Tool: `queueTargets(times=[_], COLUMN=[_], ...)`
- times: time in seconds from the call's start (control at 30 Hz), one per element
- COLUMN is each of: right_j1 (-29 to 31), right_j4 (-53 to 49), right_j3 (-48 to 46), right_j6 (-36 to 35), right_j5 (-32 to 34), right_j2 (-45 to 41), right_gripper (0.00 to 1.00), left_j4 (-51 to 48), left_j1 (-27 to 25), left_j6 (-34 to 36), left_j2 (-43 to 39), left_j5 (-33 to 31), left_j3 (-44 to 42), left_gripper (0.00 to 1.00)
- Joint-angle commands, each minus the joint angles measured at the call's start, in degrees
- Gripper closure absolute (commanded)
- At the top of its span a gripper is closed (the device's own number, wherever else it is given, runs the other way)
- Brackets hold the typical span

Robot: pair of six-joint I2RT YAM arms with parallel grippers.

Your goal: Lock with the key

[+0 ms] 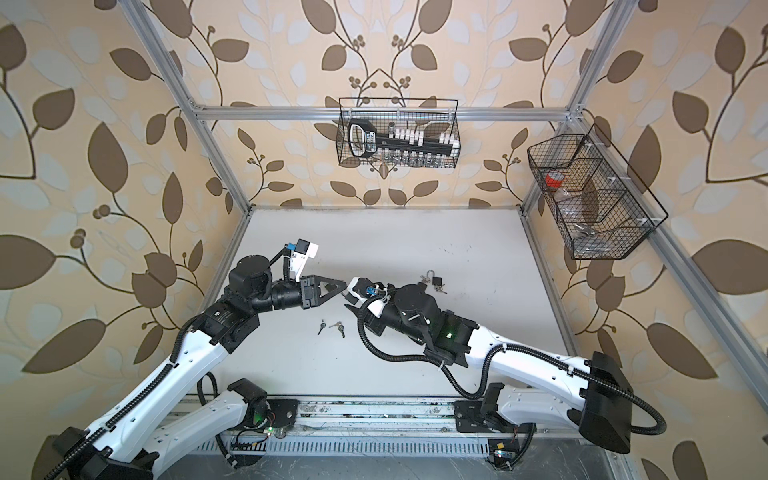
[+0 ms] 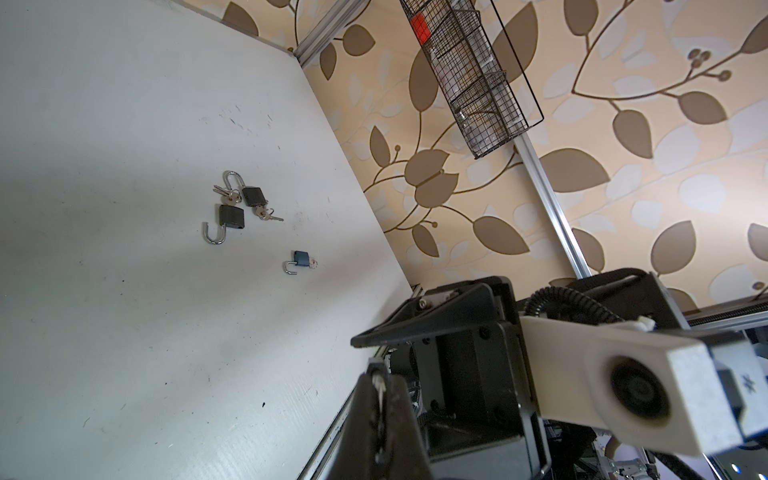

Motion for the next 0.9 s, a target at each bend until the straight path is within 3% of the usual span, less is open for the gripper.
queueTargets(times=[0.0, 0.47, 0.7, 0.77, 0.87], right_j1=[0.3, 0.3, 0.2, 0.0, -1.3], right_j4=[0.6, 0.7, 0.7, 0.0, -0.3], right_j3=[2.2, 1.6, 0.6, -0.1, -2.3], right_j6=[0.9, 1.6, 2.5, 3.3, 6.8], right_j5=[1.0, 1.0, 0.2, 0.8, 1.7], right_j2=[0.5, 0.4, -0.6, -0.9, -1.5], right_gripper=[0.52, 0.68, 0.93, 1.0, 1.0], left_j4=[1.9, 1.2, 0.2, -2.9, -10.1], left_j1=[-0.5, -0.7, -0.8, -0.8, -0.7], left_j6=[1.4, 1.5, 1.9, 3.0, 5.2], left_j2=[-0.3, -0.7, -1.0, -1.3, -2.1], left_j5=[0.7, 0.5, -0.8, -3.8, -11.8], left_j3=[2.5, 2.6, 3.1, 4.1, 6.1], left_gripper=[1.0, 1.0, 0.98, 0.71, 0.44])
